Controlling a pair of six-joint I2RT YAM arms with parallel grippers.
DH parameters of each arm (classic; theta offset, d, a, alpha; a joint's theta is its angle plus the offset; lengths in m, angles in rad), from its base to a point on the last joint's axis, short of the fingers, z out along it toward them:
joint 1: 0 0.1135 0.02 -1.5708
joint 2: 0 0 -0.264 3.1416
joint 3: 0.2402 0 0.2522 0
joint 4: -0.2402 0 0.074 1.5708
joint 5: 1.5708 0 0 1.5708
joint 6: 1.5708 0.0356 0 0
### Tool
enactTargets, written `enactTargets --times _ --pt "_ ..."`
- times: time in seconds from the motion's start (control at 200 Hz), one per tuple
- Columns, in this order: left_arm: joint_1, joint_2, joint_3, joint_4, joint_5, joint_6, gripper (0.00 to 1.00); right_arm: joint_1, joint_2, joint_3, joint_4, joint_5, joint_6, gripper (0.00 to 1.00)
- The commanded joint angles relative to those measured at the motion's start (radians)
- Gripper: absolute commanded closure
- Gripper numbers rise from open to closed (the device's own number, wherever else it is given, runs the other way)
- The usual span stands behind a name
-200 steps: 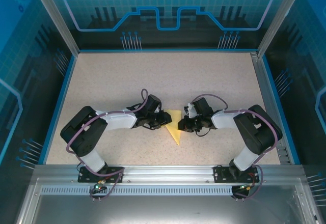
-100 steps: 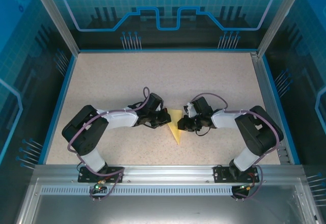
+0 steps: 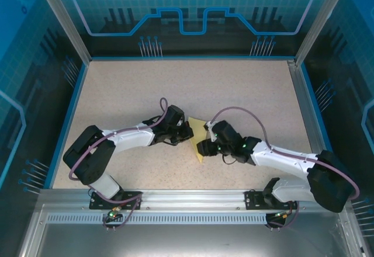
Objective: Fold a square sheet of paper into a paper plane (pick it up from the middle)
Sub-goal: Fold the wing for the fifth time at the center of the table.
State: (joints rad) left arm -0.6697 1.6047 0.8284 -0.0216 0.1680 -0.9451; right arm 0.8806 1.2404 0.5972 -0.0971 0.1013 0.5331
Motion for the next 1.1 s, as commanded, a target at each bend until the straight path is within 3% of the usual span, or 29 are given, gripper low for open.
enactTargets --times 0.0,0.17,0.275,0.5,0.72,0.96,1.095 --pt "-0.005 -0.020 -0.010 -0.021 -0.018 -0.026 1.00 0.122 0.016 -0.006 -0.028 0.279 -0.050 0.45" --pt "-0.004 -0.014 0.000 -0.017 -0.006 -0.029 1.00 0.277 0.161 0.078 -0.060 0.480 -0.060 0.41" --pt "-0.005 -0.009 0.004 -0.015 0.002 -0.031 1.00 0.318 0.258 0.133 -0.093 0.570 -0.051 0.41" --pt "-0.005 -0.003 0.002 -0.014 0.011 -0.034 1.00 0.353 0.375 0.204 -0.114 0.651 -0.037 0.44" --pt "-0.005 -0.002 0.002 -0.015 0.011 -0.034 1.00 0.369 0.435 0.247 -0.141 0.708 -0.031 0.61" --pt "-0.004 -0.002 0.002 -0.023 0.004 -0.036 1.00 0.378 0.406 0.229 -0.146 0.748 -0.002 0.66" --pt "-0.005 0.006 0.003 -0.026 0.004 -0.041 1.00 0.387 0.381 0.208 -0.119 0.747 -0.019 0.62"
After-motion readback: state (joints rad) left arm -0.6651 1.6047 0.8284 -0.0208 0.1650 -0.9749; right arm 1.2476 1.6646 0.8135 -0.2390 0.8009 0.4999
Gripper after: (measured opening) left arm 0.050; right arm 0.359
